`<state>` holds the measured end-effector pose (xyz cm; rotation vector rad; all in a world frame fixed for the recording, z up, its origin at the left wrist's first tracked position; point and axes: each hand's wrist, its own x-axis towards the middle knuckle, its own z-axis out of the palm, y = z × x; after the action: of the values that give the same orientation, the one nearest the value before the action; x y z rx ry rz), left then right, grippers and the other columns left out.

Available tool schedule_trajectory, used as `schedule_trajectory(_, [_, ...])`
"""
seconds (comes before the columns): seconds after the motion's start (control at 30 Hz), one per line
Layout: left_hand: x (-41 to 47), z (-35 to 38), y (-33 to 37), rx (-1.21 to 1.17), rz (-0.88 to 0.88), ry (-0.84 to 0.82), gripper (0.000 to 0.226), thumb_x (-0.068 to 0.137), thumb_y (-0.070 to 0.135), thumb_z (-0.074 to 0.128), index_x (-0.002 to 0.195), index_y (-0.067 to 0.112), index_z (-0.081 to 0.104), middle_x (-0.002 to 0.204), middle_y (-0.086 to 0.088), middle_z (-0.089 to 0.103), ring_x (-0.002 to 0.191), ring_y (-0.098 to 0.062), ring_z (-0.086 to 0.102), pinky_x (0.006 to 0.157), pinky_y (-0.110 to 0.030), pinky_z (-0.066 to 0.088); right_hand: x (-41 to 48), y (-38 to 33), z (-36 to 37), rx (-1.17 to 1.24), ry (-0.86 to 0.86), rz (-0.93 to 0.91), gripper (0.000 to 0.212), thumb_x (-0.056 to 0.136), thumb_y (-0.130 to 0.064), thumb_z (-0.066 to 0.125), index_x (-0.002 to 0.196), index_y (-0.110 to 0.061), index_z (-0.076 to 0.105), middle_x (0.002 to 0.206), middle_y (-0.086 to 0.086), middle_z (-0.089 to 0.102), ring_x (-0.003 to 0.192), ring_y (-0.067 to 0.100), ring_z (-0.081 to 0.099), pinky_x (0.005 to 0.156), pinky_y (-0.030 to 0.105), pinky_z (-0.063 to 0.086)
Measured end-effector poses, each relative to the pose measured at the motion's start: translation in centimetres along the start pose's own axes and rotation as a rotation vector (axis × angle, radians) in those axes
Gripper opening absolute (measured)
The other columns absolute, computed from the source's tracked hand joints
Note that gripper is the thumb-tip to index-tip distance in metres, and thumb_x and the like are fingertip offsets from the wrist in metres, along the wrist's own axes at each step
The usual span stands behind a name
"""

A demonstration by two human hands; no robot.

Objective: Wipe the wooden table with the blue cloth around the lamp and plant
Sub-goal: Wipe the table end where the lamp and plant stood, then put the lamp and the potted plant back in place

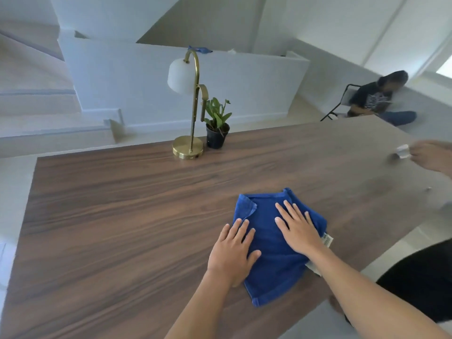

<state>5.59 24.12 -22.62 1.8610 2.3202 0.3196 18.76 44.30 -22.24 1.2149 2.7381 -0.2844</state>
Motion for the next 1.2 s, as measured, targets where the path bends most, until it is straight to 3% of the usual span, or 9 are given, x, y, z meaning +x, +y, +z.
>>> schedule_trajectory(0.1, [1.4, 0.0, 0.4, 0.017, 0.027, -0.009, 0.068, 0.093, 0.05, 0.011, 0.146, 0.017, 0.039, 0.156, -0.007, 0.032, 0.146, -0.027, 0.024, 0.118, -0.048, 0.021, 0.0, 1.8, -0.1, 0.012, 0.034, 0.006, 0.053, 0.102, -0.05, 0.025, 0.153, -0.039, 0.017, 0.162, -0.012, 0.008, 0.15, 0.012, 0.003, 0.122, 0.042, 0.003])
schedule_trajectory(0.17, [2.1, -0.1, 0.2, 0.042, 0.039, 0.077, 0.052, 0.093, 0.046, 0.026, 0.117, 0.019, 0.062, 0.126, -0.004, 0.061, 0.121, -0.025, 0.052, 0.1, -0.043, 0.045, 0.5, 1.8, -0.3, -0.002, 0.173, -0.01, 0.045, 0.101, -0.046, 0.032, 0.143, -0.034, 0.041, 0.152, -0.009, 0.036, 0.142, 0.017, 0.03, 0.115, 0.042, 0.024])
schedule_trajectory(0.23, [2.9, -0.6, -0.9, 0.097, 0.081, 0.192, 0.033, 0.091, 0.041, 0.038, 0.089, 0.021, 0.064, 0.096, 0.001, 0.063, 0.092, -0.021, 0.056, 0.08, -0.037, 0.049, 1.5, 1.0, -0.8, -0.047, 0.328, -0.01, 0.041, 0.097, -0.043, 0.03, 0.115, -0.027, 0.063, 0.122, -0.006, 0.06, 0.115, 0.022, 0.053, 0.096, 0.04, 0.038])
schedule_trajectory(0.3, [3.5, -1.9, -2.6, 0.157, 0.041, 0.238, 0.022, 0.088, 0.037, 0.051, 0.077, 0.022, 0.063, 0.082, 0.002, 0.058, 0.076, -0.02, 0.052, 0.07, -0.035, 0.046, 2.6, -0.2, -1.4, -0.065, 0.428, -0.016, 0.046, 0.094, -0.041, 0.024, 0.089, -0.023, 0.066, 0.096, -0.006, 0.06, 0.093, 0.023, 0.053, 0.083, 0.039, 0.037])
schedule_trajectory(0.4, [4.2, -3.9, -6.0, 0.15, -0.113, 0.249, 0.013, 0.079, 0.034, 0.067, 0.073, 0.023, 0.062, 0.076, 0.002, 0.056, 0.068, -0.019, 0.054, 0.064, -0.034, 0.046, 4.9, -2.8, -2.6, 0.013, 0.437, -0.076, 0.042, 0.095, -0.037, 0.025, 0.08, -0.023, 0.061, 0.086, -0.009, 0.056, 0.085, 0.02, 0.049, 0.079, 0.037, 0.036])
schedule_trajectory(0.53, [4.3, -6.5, -10.1, 0.127, -0.242, 0.203, 0.021, 0.093, 0.034, 0.051, 0.101, 0.018, 0.061, 0.104, -0.001, 0.059, 0.095, -0.024, 0.057, 0.085, -0.037, 0.041, 8.3, -7.6, -5.4, 0.26, 0.385, -0.24, 0.023, 0.099, -0.021, 0.043, 0.086, -0.022, 0.062, 0.083, -0.012, 0.058, 0.079, 0.014, 0.053, 0.073, 0.031, 0.039])
schedule_trajectory(0.63, [4.6, -7.6, -12.4, 0.131, -0.314, 0.246, 0.028, 0.099, 0.034, 0.037, 0.115, 0.019, 0.054, 0.118, 0.0, 0.056, 0.11, -0.022, 0.051, 0.095, -0.036, 0.034, 10.7, -10.9, -7.5, 0.335, 0.336, -0.298, 0.024, 0.1, -0.028, 0.039, 0.096, -0.021, 0.062, 0.088, -0.011, 0.062, 0.078, 0.011, 0.057, 0.067, 0.031, 0.046])
schedule_trajectory(0.9, [8.2, -9.0, -14.8, -0.045, -0.645, 0.309, 0.033, 0.095, 0.04, 0.047, 0.122, 0.021, 0.05, 0.125, 0.003, 0.058, 0.116, -0.02, 0.052, 0.098, -0.037, 0.031, 16.9, -18.5, -10.1, 0.482, 0.241, -0.471, 0.032, 0.101, -0.039, 0.041, 0.12, -0.021, 0.059, 0.102, -0.008, 0.068, 0.089, 0.01, 0.062, 0.076, 0.032, 0.054])
schedule_trajectory(1.2, [17.2, -8.5, -17.1, -0.319, -1.014, 0.425, 0.071, 0.084, 0.055, 0.058, 0.14, 0.017, 0.035, 0.136, -0.002, 0.046, 0.128, -0.025, 0.04, 0.104, -0.043, 0.03, 24.3, -23.2, -11.9, 0.724, 0.073, -0.53, 0.041, 0.098, -0.035, 0.05, 0.137, -0.021, 0.048, 0.112, -0.012, 0.064, 0.092, 0.014, 0.068, 0.089, 0.04, 0.054])
